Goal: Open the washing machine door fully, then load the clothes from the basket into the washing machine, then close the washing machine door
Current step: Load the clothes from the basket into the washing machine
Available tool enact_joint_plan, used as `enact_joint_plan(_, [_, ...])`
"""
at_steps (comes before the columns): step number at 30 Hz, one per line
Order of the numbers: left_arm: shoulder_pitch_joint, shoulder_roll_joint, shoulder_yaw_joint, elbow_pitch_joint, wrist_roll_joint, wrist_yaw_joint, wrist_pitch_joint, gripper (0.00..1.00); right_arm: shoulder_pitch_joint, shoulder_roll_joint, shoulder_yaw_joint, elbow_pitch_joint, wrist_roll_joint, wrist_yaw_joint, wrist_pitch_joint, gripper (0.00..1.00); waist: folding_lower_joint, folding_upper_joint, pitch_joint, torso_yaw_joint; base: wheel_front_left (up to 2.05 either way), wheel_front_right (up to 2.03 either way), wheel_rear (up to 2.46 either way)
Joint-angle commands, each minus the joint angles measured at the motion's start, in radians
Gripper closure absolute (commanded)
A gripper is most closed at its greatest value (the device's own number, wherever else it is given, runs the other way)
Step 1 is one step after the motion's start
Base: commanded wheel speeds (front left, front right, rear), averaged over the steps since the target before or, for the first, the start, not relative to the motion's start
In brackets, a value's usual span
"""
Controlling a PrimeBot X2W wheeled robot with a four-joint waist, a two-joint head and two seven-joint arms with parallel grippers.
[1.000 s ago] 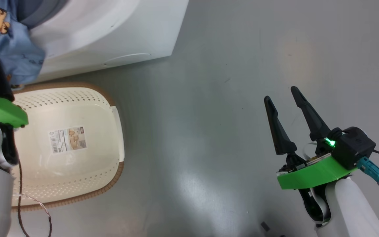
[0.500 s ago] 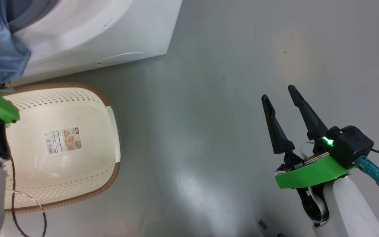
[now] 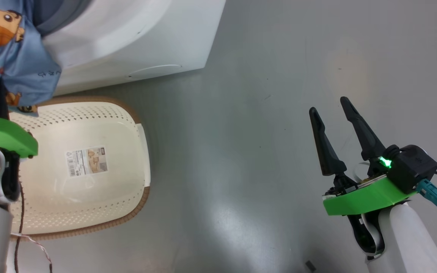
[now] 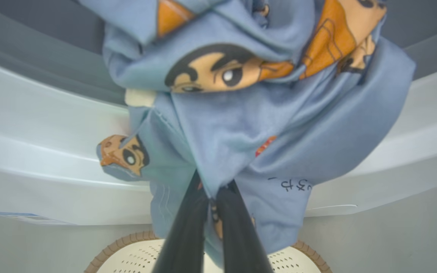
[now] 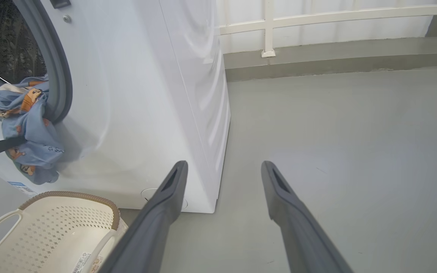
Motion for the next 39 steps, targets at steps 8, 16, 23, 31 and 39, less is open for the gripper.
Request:
enact_joint_plan(8, [0.105, 0.127, 0.04, -0.375, -0.027, 0.048, 0.169, 1.0, 0.032, -0.002, 0.017, -0.029, -0.008, 0.006, -0.012, 0.0, 0.0001, 0.0, -0.013, 0.021, 0.0, 0.0, 0.0])
enact_joint_plan(16, [0.101, 0.223, 0.088, -0.636, -0.025, 0.109, 0.301, 1.0, 0.02, 0.005, 0.026, -0.029, -0.001, 0.006, -0.012, 0.0, 0.0001, 0.0, -0.009, 0.002, 0.0, 0.0, 0.0])
enact_joint_plan(23, [-0.018, 0.276, 0.11, -0.613, -0.008, 0.123, 0.352, 1.0, 0.003, 0.013, 0.044, -0.026, 0.009, 0.006, -0.012, 0.0, 0.0001, 0.0, 0.01, -0.031, 0.0, 0.0, 0.0])
enact_joint_plan(31, [-0.205, 0.296, 0.11, -0.432, 0.002, 0.115, 0.373, 1.0, -0.019, 0.019, 0.071, -0.025, 0.023, 0.006, -0.012, 0.0, 0.0001, 0.0, 0.046, -0.072, 0.0, 0.0, 0.0])
enact_joint_plan(39, [-0.378, 0.304, 0.096, -0.246, 0.061, 0.109, 0.279, 1.0, -0.043, 0.025, 0.099, -0.024, 0.035, 0.006, -0.012, 0.0, 0.0001, 0.0, 0.089, -0.121, 0.0, 0.0, 0.0])
